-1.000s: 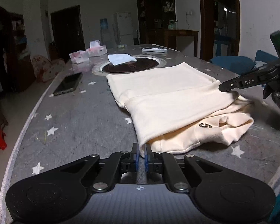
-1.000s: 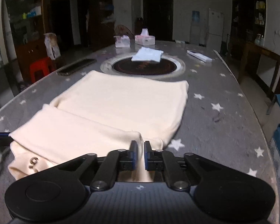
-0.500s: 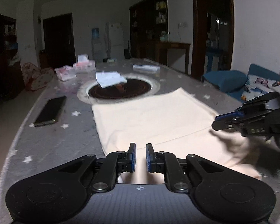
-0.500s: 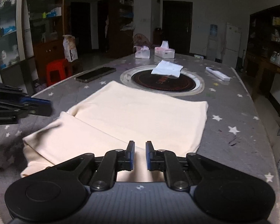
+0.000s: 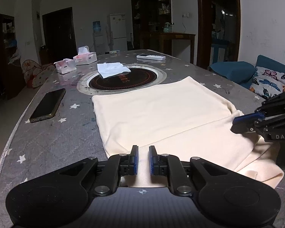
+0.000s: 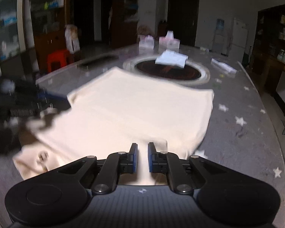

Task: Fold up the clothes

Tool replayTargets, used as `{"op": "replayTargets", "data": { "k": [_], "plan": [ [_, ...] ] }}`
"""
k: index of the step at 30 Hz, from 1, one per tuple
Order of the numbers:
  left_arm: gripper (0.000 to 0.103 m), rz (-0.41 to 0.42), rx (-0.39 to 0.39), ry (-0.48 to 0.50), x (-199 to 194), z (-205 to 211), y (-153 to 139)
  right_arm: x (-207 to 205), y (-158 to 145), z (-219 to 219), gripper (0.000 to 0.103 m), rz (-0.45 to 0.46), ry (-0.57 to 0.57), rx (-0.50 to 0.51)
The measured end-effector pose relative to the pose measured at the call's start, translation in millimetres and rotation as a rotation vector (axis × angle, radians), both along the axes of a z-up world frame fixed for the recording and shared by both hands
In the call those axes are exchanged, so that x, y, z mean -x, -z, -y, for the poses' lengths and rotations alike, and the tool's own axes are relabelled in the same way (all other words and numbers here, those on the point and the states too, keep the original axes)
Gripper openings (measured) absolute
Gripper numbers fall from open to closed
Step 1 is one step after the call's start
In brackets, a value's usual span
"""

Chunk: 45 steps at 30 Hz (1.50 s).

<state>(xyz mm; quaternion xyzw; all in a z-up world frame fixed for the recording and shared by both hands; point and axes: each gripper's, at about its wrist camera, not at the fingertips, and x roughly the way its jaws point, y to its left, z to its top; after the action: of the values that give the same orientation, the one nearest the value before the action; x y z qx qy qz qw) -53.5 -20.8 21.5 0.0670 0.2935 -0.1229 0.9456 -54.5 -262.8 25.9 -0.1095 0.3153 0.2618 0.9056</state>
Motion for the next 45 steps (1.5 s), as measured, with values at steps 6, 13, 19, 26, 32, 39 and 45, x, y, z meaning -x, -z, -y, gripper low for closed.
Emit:
{"op": "replayTargets", "data": {
  "k": [6, 13, 19, 26, 32, 39, 45],
  "plan": [
    [0.013, 0.039, -0.002, 0.079, 24.2, 10.4, -12.4, 23.4, -14.2, 4.5, 0.010, 0.013, -0.065, -0.007],
    [0.014, 0.026, -0.053, 0.165, 57.6, 16.9, -10.8, 37.8, -7.0, 8.6, 0.010, -0.004, -0.080, 0.032],
    [0.027, 0.035, -0.141, 0.198, 87.8, 6.0, -13.5, 39.6, -3.6, 15.3, 0.010, -0.038, -0.060, -0.010],
    [0.036, 0.091, -0.293, 0.347, 112.6, 21.2, 0.4, 47.7, -14.6, 16.3, 0.025, -0.023, -0.083, 0.016],
    [0.037, 0.161, -0.363, 0.430, 113.5, 38.6, 13.7, 59.6, -24.7, 16.2, 0.036, 0.012, -0.136, 0.079],
    [0.009, 0.188, -0.317, 0.447, 106.3, 39.9, 11.0, 77.1, -25.5, 16.8, 0.046, 0.053, -0.235, 0.186],
    [0.006, 0.159, -0.158, 0.361, 76.1, 26.2, -14.4, 97.8, -13.3, 7.4, 0.057, 0.137, -0.367, 0.296]
  ]
}}
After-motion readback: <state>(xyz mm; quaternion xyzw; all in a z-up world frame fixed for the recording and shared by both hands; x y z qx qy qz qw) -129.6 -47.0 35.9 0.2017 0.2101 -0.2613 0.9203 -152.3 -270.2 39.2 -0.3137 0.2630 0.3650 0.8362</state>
